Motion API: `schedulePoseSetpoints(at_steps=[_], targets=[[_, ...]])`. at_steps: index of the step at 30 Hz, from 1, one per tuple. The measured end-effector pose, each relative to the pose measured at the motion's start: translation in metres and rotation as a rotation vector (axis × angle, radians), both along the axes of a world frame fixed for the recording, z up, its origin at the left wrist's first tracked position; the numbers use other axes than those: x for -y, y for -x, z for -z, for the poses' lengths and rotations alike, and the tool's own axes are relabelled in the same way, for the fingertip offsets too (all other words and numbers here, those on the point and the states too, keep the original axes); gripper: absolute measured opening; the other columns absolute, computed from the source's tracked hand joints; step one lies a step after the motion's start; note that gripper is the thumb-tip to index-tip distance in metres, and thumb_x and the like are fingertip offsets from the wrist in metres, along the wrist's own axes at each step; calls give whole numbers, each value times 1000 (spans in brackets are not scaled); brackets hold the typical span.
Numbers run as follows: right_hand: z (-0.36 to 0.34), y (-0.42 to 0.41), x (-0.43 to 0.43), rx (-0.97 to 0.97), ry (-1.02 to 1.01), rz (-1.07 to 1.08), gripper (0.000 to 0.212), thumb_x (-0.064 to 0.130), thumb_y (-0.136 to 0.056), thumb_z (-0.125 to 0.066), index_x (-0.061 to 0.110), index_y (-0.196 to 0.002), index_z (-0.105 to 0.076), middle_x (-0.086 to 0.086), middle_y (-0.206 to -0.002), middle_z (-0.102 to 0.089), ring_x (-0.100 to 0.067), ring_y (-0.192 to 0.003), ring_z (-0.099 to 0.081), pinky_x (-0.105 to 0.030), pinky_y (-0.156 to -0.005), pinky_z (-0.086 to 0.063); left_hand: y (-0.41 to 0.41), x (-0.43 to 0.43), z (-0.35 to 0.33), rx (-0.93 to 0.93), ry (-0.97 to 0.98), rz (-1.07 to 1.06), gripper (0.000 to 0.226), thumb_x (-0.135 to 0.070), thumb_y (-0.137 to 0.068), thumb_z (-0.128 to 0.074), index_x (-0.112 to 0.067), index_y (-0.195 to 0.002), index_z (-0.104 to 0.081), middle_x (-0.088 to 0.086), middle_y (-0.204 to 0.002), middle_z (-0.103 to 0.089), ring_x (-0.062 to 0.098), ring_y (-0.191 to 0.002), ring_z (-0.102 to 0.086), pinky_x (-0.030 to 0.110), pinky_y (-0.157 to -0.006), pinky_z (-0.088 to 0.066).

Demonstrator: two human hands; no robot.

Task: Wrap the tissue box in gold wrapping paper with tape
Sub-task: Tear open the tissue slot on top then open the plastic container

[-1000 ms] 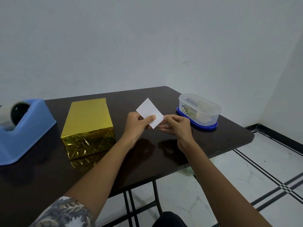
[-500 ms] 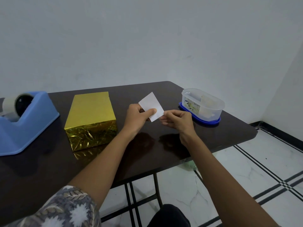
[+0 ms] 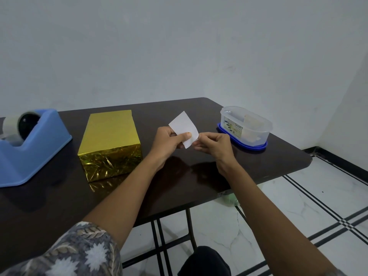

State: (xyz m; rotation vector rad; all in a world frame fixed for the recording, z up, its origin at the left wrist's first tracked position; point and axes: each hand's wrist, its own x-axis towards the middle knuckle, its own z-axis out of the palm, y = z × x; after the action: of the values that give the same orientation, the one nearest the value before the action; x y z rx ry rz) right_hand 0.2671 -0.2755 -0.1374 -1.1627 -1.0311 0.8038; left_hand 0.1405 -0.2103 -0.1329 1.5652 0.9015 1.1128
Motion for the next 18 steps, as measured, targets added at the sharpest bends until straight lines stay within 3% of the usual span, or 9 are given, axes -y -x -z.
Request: schedulePoseSetpoints(at_steps=[12, 18], targets=[[-2, -1, 1, -97, -38, -59, 12, 3, -87, -59, 5, -80, -69, -2, -66, -71, -12, -64, -70, -21, -65, -57, 1, 0, -2, 85, 72, 29, 14, -9, -85, -67, -3, -98, -66, 2, -90, -69, 12, -75, -66, 18, -61, -55], [-2, -3, -1, -211, 8, -25, 18, 15, -93, -53, 9, -86, -69, -6, -80, -73, -18, -72, -71, -24, -68, -59, 0, -1, 0, 100, 92, 30, 17, -9, -85, -67, -2, -100, -65, 6, -97, -69, 14, -81, -67, 19, -61, -54]])
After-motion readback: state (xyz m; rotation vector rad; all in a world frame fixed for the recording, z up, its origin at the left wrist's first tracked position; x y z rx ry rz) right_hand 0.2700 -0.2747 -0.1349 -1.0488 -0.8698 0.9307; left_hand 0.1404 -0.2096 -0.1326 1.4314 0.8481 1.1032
